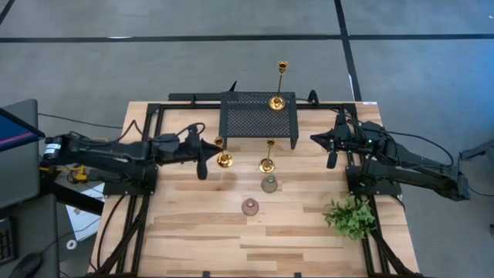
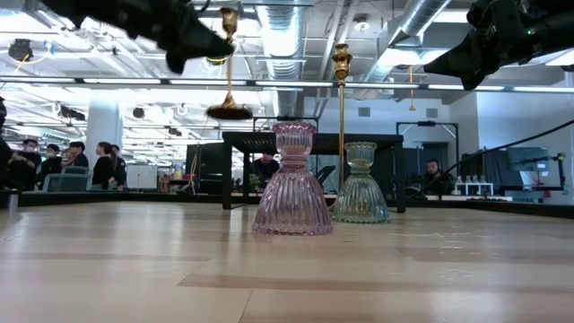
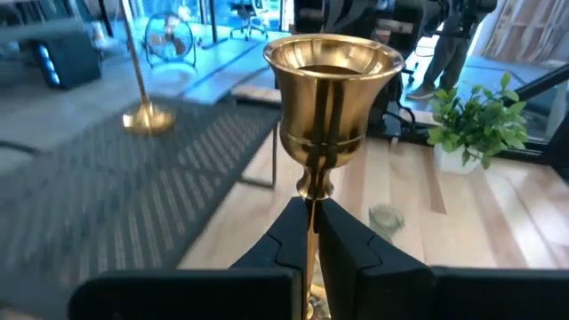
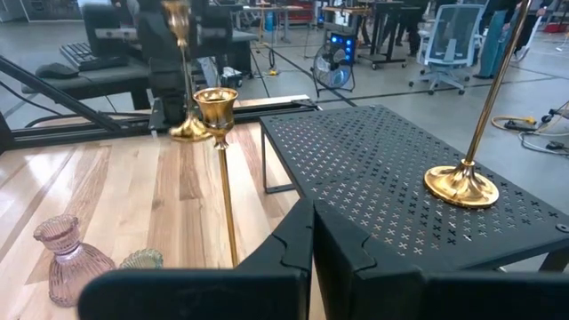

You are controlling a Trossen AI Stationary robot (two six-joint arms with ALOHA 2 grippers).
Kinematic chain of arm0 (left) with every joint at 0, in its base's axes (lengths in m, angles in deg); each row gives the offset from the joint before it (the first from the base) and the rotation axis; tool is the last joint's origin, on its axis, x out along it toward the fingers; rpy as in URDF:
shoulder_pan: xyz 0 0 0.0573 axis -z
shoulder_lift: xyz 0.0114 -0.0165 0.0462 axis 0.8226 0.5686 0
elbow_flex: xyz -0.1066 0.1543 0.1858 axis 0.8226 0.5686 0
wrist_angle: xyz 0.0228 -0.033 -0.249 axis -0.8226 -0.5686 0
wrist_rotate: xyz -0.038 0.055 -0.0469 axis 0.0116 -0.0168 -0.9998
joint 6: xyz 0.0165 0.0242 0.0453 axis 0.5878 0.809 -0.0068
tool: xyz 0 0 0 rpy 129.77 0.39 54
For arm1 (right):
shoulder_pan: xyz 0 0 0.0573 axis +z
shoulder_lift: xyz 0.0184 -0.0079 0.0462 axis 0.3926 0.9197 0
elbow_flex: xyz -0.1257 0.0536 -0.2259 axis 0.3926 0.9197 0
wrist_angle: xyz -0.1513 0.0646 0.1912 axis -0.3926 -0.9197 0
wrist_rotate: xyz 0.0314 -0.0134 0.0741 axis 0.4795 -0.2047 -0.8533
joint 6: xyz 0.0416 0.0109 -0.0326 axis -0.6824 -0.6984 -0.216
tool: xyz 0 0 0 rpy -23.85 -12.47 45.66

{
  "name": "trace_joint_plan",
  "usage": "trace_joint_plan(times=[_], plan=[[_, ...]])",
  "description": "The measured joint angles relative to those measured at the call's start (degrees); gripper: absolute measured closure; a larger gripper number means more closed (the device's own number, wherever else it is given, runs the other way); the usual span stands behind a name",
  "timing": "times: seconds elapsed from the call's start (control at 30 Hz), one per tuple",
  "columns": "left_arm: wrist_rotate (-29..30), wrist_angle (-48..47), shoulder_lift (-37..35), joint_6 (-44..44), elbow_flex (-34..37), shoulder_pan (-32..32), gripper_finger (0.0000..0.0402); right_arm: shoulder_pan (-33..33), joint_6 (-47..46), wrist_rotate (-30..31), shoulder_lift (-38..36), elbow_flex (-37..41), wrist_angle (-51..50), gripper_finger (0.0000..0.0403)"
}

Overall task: Pick & Place candle stick holders
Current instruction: Put the left gold candle holder on the shelf

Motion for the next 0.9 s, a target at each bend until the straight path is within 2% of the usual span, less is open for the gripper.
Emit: trace_joint_plan(times=[0.2,0.37,0.47,0.63,0.9], plan=[[-0.2,-0.4,6.6,8.4,-9.8,-2.1,0.039,0.0,0.0,0.0,0.0,0.0,0.0,0.0403],[-0.8,-0.6,13.3,10.9,-16.8,-9.0,0.0391,0.0,0.0,0.0,0.0,0.0,0.0,0.0403],[-5.8,-0.6,18.0,10.5,-20.6,-14.7,0.0391,0.0,0.0,0.0,0.0,0.0,0.0,0.0403],[-18.4,-0.1,26.2,7.8,-27.2,-22.6,0.0391,0.0,0.1,0.0,0.0,0.0,0.0,0.0403],[-22.3,0.9,36.6,7.6,-34.8,-25.9,0.0391,0.0,0.1,0.0,0.0,0.0,0.0,0.0403]])
